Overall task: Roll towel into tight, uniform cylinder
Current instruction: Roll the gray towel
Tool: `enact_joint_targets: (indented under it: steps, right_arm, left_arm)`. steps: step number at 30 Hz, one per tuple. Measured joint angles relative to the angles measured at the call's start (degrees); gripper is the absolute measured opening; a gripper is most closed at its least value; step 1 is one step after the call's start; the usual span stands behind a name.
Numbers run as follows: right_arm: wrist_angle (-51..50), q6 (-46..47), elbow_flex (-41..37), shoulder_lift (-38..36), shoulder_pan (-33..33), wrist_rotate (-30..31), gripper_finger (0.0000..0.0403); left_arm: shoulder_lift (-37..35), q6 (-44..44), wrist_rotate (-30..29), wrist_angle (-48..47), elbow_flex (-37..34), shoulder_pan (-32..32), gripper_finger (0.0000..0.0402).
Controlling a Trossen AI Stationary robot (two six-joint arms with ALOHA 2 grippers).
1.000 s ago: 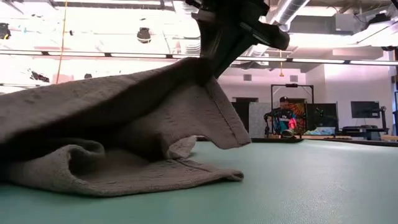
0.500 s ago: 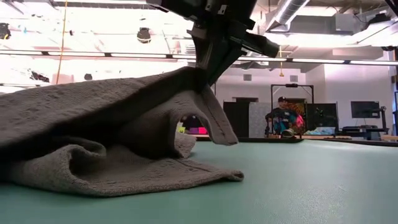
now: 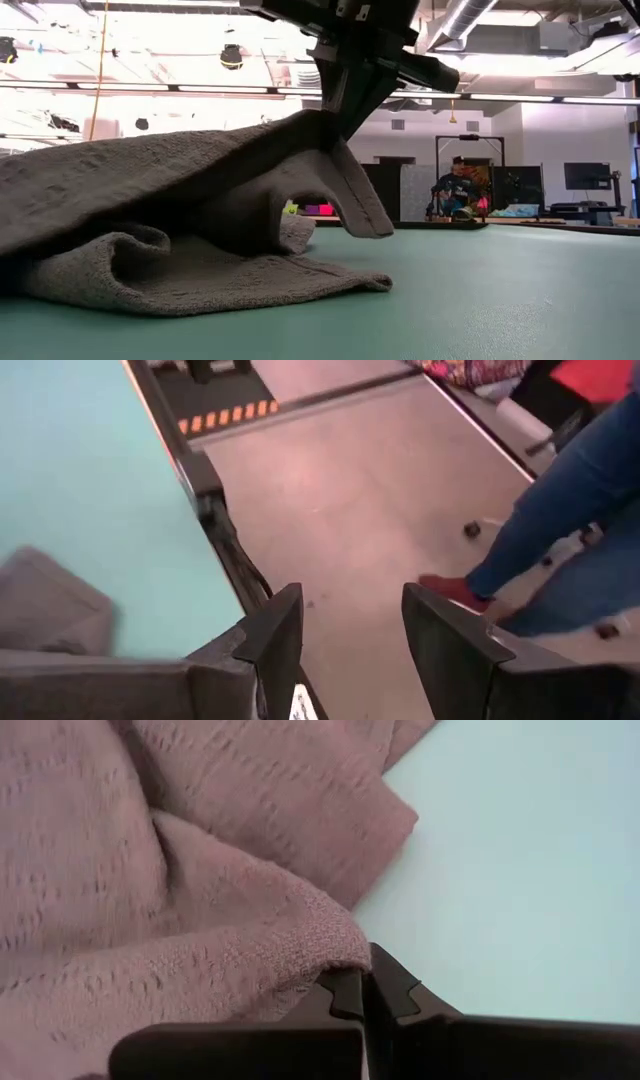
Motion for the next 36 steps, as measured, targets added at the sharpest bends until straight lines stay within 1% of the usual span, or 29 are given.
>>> enact_joint_targets:
  steps: [2,5,7,10,12,16,20,23,26,29,30,34,36]
  right_arm:
    - [0.2,0.6,0.0,0.0,-0.1,0.0,0.0007]
    - [0.6,0.8,0.0,0.0,-0.1,0.2,0.0007]
    - [0.6,-1.0,0.0,0.0,-0.1,1.4,0.0007]
    - [0.8,-2.4,0.0,0.0,-0.7,1.4,0.0007]
    - [2.0,-4.4,0.0,0.0,-1.0,1.5,0.0008]
    - [2.7,-7.4,0.0,0.0,-1.7,1.3,0.0008]
    - [3.2,-9.5,0.0,0.0,-2.4,-0.9,0.0008]
    - [3.6,-10.9,0.0,0.0,-2.8,-1.4,0.0008]
    - [3.6,-11.8,0.0,0.0,-3.5,-1.4,0.0008]
    - [3.9,-13.1,0.0,0.0,-4.1,-1.4,0.0008]
    - [4.0,-13.1,0.0,0.0,-4.3,-1.4,0.0008]
    - [5.0,-15.0,0.0,0.0,-5.1,-1.4,0.0008]
    - [5.4,-15.5,0.0,0.0,-5.5,-1.5,0.0008]
  left_arm:
    - [0.0,0.0,-1.4,-0.6,0.6,0.0,0.0162]
    - [0.0,-1.9,-7.5,-3.3,1.1,0.0,0.0162]
    - [0.0,-5.1,-10.6,-4.9,1.2,0.0,0.0162]
    - [0.8,-12.2,-15.3,-6.8,1.2,0.0,0.0162]
    - [2.2,-13.9,-15.9,-5.1,1.2,-0.1,0.0162]
    - [6.8,-16.7,-15.0,-0.2,1.2,-1.1,0.0162]
    - [11.6,-17.8,-13.5,2.4,1.2,-2.1,0.0162]
    - [13.2,-22.6,-14.3,3.4,1.1,-2.6,0.0162]
    - [13.2,-24.4,-18.1,3.3,1.1,-3.4,0.0162]
    - [13.1,-24.5,-22.9,2.3,1.1,-4.6,0.0162]
    - [13.1,-24.5,-23.5,1.8,1.1,-4.9,0.0162]
    - [13.1,-27.6,-21.6,-3.6,1.1,-5.1,0.0162]
    - [13.1,-28.7,-20.8,-4.0,1.1,-5.0,0.0162]
